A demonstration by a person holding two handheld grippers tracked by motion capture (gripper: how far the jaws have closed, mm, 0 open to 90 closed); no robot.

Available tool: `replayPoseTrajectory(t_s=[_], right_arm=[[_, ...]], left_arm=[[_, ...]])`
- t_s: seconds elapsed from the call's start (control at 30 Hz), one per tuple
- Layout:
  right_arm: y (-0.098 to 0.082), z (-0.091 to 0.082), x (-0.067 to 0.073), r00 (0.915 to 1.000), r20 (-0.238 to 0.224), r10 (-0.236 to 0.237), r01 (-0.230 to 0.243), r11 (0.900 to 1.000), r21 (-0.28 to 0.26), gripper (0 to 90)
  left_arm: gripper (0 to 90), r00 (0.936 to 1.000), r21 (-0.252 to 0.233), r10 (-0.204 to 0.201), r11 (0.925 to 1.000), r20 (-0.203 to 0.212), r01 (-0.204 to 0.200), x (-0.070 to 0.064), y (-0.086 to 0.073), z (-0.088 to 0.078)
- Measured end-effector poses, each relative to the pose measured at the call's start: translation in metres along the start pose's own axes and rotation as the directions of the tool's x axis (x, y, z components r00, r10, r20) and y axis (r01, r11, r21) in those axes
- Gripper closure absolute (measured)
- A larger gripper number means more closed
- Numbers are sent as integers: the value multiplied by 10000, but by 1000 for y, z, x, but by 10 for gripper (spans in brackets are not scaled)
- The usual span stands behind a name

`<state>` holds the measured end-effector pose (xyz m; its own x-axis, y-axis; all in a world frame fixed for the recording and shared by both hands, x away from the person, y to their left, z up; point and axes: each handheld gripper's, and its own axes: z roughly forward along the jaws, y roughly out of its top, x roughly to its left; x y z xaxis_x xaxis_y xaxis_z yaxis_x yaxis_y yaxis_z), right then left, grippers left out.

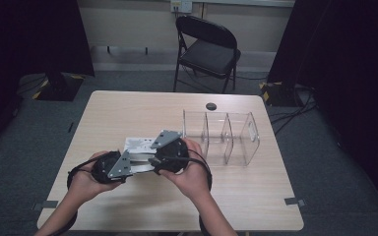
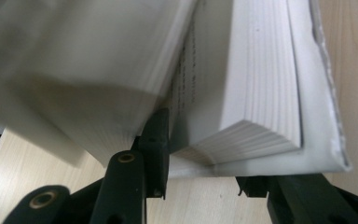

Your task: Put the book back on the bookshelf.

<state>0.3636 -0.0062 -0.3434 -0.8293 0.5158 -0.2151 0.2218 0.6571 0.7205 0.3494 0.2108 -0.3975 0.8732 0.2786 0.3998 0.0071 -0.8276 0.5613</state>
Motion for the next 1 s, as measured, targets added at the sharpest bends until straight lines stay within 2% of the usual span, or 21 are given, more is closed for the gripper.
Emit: replayPoseTrajectory(t_s=[0.03,0.1,0.13,0.23,0.3,0.37,0.4,0.5,0.53,0.57,0.6,0.63,0.67,0.7,0.73,0.8,0.83,0.9,0.93,0.97,1.0], right_arm=[[-1,-4,-3,9999,106,33,-33,10000,-11,353],[-4,-15,-11,9997,91,218,-218,9998,-44,349],[-6,-19,-13,9994,266,236,-236,9997,-16,346],[-13,-24,-17,9983,384,443,-441,9990,-72,332],[-23,-28,-19,9965,475,686,-680,9976,-155,319],[-29,-29,-19,9931,331,1129,-1125,9935,-152,300],[-33,-29,-20,9910,201,1324,-1316,9907,-349,304],[-47,-29,-22,9868,170,1610,-1605,9866,-292,279],[-52,-28,-22,9859,132,1667,-1664,9859,-205,278],[-57,-27,-21,9856,174,1684,-1682,9857,-91,277],[-62,-25,-21,9851,99,1714,-1714,9852,-46,277],[-62,-25,-21,9851,99,1714,-1714,9852,-46,277],[-67,-23,-20,9834,-27,1814,-1814,9834,34,275],[-78,-17,-19,9844,40,1761,-1761,9839,298,255],[-78,-17,-19,9844,40,1761,-1761,9839,298,255],[-90,-9,-16,9802,-201,1972,-1962,9796,439,242],[-102,0,-14,9764,-310,2137,-2109,9747,743,230],[-114,9,-12,9738,-406,2240,-2199,9717,867,230],[-114,9,-12,9738,-406,2240,-2199,9717,867,230],[-120,13,-10,9707,-498,2349,-2292,9683,992,232],[-132,23,-7,9645,-541,2585,-2503,9601,1248,235]], left_arm=[[612,10000,143,88,9999,-1,-88,3,-1,-3],[620,10000,171,16,9999,51,-17,5,-1,-7],[625,9999,82,-116,9999,35,116,6,-2,-9],[639,10000,136,-42,9999,49,41,9,-2,-13],[642,9992,-28,-371,9993,145,372,9,-4,-15],[645,9992,22,-336,9994,207,336,10,-3,-17],[648,9991,54,-360,9993,237,358,10,-3,-19],[660,9993,121,-244,9996,277,241,13,-3,-24],[666,9992,261,-252,9994,319,244,14,-3,-26],[670,9990,55,-294,9996,329,292,14,-4,-27],[676,9990,205,-313,9993,331,306,14,-3,-29],[679,9990,205,-313,9993,331,306,14,-3,-29],[679,9990,99,-313,9995,311,310,14,-3,-31],[689,9987,97,-350,9994,382,346,14,-4,-32],[689,9985,107,-400,9992,372,397,15,-4,-33],[697,9989,227,-306,9993,348,298,17,-4,-36],[705,9990,291,-291,9992,332,282,18,-3,-37],[710,9984,279,-432,9987,360,422,18,-2,-37],[713,9984,279,-432,9987,360,422,18,-2,-37],[713,9990,465,-153,9988,425,133,20,0,-38],[718,9987,584,-84,9983,508,54,22,2,-39]])
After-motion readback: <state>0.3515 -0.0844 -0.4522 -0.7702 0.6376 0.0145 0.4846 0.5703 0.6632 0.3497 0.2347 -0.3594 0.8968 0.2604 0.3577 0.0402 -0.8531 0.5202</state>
